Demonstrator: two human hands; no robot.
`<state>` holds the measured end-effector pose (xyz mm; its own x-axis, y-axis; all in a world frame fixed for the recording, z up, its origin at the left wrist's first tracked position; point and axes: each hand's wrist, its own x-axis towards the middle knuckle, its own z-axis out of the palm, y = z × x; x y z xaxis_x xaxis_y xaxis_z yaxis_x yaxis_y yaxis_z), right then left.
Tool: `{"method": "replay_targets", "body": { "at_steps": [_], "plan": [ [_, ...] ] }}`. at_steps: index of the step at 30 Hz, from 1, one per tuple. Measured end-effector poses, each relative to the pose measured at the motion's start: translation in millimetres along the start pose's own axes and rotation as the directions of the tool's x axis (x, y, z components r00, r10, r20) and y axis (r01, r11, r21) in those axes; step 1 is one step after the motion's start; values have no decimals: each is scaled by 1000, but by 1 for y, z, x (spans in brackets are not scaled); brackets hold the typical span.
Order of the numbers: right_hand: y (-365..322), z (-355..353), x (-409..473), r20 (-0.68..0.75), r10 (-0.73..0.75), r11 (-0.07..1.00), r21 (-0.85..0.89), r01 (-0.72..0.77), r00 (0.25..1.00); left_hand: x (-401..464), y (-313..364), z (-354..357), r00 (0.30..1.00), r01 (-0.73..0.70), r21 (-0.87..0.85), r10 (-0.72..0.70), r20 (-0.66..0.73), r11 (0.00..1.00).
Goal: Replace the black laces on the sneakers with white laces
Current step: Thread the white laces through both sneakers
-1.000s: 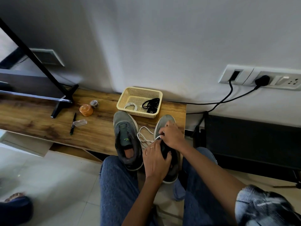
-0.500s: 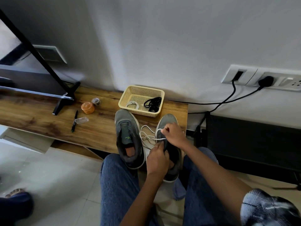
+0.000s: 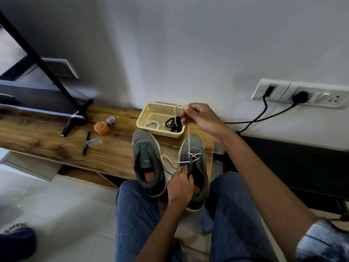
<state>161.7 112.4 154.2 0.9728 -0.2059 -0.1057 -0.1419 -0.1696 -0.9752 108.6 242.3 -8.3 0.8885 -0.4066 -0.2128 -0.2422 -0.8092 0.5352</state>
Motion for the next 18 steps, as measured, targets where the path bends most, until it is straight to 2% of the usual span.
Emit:
{"method": "replay_targets", "body": {
  "at_steps": [13,18],
  "plan": [
    [-60,-27,-37,-151,-276,956,64,288,949,0,0,-1,1000,23,-14,-23,4,1000],
    [-66,-36,-49,-216,-324,938,52,342,921,3,0,-4,1000,18,-57,-18,9,998]
  ]
}}
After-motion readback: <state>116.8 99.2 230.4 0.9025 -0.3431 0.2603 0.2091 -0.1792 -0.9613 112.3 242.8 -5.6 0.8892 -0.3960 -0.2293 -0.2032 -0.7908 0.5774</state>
